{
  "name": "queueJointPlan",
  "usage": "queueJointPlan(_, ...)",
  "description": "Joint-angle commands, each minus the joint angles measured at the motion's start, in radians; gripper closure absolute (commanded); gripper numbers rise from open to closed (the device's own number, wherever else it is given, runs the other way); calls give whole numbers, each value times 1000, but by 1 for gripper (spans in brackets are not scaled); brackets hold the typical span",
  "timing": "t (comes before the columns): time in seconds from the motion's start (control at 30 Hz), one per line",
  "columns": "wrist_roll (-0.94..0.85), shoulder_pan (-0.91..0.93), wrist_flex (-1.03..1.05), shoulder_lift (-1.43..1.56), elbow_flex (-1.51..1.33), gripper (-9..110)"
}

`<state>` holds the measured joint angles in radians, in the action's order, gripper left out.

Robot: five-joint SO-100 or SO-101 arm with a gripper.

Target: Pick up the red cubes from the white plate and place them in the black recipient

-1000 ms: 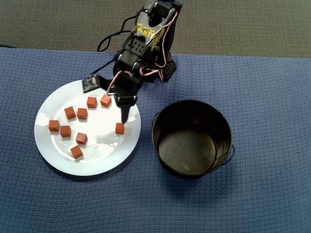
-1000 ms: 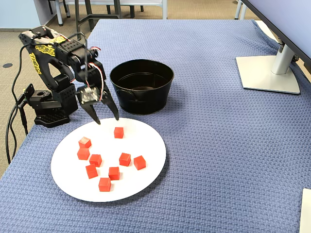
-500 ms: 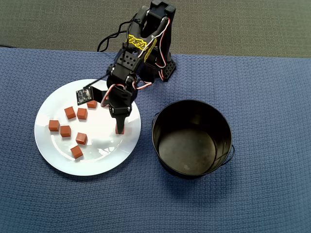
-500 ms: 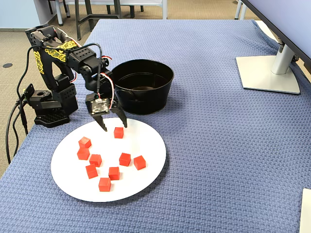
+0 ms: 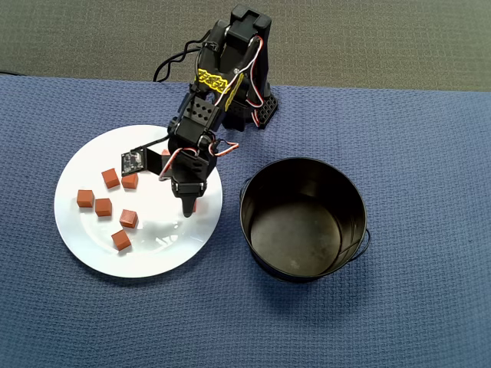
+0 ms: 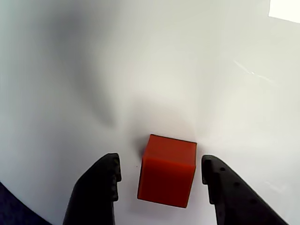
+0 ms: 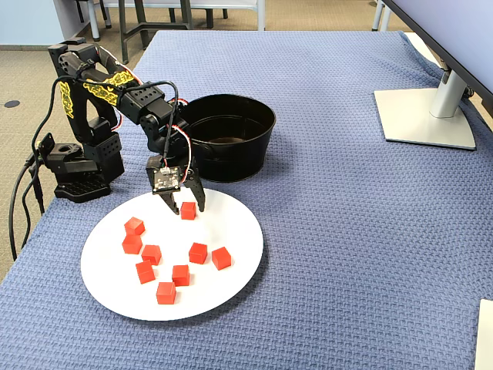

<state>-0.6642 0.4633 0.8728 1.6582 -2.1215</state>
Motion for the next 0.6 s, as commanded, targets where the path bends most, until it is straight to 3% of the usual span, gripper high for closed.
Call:
queueJointPlan(0.0,11,-11,-20,0,58,89)
queueJointPlan(0.23,12,-9,-20,-9,58,91)
queueJointPlan(0.4,21,-3,-23,-9,61,101)
queueJointPlan(0.57,69,20,31,35,95,101)
